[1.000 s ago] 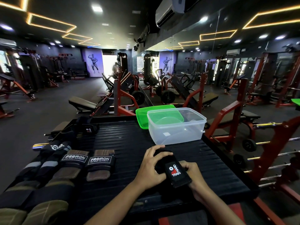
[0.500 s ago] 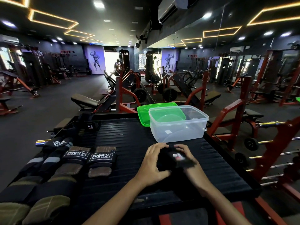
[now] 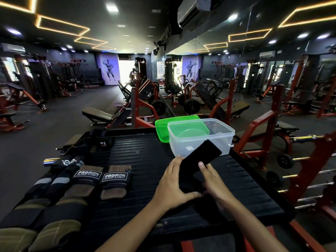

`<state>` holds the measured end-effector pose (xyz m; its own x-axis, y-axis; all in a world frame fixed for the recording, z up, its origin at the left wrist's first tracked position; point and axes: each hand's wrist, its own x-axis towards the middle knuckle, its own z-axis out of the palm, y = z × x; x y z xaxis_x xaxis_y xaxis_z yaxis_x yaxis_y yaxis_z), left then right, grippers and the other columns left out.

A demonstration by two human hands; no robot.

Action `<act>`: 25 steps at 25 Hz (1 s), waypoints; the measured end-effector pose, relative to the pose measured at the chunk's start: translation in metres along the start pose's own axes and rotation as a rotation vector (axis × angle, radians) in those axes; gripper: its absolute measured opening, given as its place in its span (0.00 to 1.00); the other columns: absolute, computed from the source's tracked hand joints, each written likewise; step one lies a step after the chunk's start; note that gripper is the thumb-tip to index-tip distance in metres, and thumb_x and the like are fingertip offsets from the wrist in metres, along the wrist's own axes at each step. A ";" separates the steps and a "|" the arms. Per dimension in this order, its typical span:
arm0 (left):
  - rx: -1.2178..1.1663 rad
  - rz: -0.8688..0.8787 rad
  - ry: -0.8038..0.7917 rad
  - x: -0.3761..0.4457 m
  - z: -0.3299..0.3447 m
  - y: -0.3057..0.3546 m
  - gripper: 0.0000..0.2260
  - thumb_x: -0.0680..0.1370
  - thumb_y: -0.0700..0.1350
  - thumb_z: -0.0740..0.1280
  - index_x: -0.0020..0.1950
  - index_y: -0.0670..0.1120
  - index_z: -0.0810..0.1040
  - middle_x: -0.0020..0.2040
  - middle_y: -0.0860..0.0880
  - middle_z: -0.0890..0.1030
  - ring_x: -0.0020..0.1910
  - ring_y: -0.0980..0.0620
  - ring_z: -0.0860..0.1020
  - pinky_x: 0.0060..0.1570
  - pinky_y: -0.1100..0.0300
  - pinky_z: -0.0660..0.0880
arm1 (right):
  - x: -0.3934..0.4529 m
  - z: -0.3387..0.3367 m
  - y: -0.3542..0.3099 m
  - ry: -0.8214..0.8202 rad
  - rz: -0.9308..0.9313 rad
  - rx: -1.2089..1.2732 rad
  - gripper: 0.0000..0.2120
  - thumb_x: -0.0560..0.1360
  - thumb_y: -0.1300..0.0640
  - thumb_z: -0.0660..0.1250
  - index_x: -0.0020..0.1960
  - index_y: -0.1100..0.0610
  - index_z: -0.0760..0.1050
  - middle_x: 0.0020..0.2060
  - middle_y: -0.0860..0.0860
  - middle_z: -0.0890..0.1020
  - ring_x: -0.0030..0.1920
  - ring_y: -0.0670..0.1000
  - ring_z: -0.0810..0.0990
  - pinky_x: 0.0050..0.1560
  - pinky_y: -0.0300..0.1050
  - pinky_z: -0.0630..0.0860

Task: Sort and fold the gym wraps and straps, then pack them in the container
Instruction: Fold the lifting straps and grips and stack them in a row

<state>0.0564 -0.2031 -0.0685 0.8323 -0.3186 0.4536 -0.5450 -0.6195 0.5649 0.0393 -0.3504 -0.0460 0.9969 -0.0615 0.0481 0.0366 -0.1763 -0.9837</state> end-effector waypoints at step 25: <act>0.259 -0.117 -0.333 0.007 -0.028 -0.005 0.41 0.67 0.53 0.69 0.75 0.61 0.51 0.74 0.50 0.59 0.67 0.45 0.65 0.66 0.56 0.65 | 0.043 -0.012 -0.007 -0.193 0.189 0.402 0.10 0.72 0.63 0.68 0.53 0.58 0.75 0.41 0.53 0.84 0.37 0.49 0.82 0.37 0.41 0.79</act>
<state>0.0624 -0.1820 -0.0490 0.8972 -0.4233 0.1259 -0.4372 -0.8112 0.3883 0.0810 -0.3634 -0.0346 0.9819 0.1345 -0.1337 -0.1607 0.2160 -0.9631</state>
